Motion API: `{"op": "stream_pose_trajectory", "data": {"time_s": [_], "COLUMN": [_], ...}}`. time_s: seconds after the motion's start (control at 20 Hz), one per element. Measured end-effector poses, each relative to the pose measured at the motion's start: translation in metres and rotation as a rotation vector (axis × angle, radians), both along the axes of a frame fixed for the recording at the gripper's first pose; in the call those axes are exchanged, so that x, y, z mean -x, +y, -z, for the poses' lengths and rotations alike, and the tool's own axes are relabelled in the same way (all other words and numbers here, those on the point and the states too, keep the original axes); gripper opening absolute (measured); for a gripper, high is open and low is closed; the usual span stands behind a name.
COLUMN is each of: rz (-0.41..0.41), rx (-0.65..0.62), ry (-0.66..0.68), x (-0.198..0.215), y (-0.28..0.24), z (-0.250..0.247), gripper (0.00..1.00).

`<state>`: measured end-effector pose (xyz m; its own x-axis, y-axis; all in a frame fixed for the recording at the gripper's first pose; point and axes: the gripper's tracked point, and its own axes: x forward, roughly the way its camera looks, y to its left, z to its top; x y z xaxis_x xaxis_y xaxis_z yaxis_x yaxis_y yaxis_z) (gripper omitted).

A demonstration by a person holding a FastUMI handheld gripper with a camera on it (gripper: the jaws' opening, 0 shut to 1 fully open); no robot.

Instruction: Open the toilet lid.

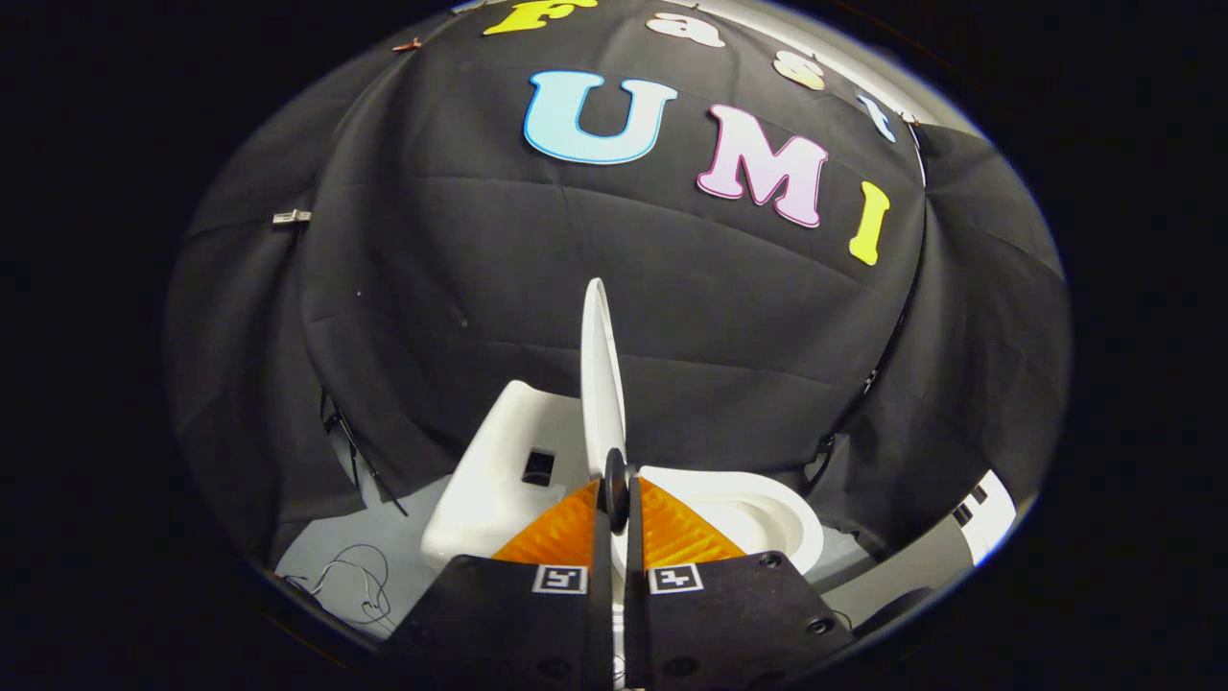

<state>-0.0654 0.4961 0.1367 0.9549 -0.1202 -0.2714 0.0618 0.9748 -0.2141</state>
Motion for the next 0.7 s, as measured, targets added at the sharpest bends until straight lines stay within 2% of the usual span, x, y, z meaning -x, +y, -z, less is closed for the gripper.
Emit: {"op": "stream_pose_trajectory", "data": {"time_s": [0.1,0.15,0.25,0.3,0.4,0.55,0.7], "rz": [-0.023,-0.024,-0.035,-0.047,-0.08,-0.075,-0.097], "rx": [0.005,0.02,0.032,0.016,0.004,-0.003,-0.003], "ry": [-0.005,-0.015,-0.021,-0.013,0.002,-0.022,-0.002], "x": [-0.001,-0.001,-0.001,0.0,-0.002,-0.002,-0.002], "y": [0.001,-0.003,-0.006,-0.003,0.004,-0.005,-0.004], "z": [-0.001,-0.005,-0.004,-0.001,0.002,0.001,0.004], "gripper": [0.12,0.17,0.2,0.25,0.55,1.0,0.99]}}
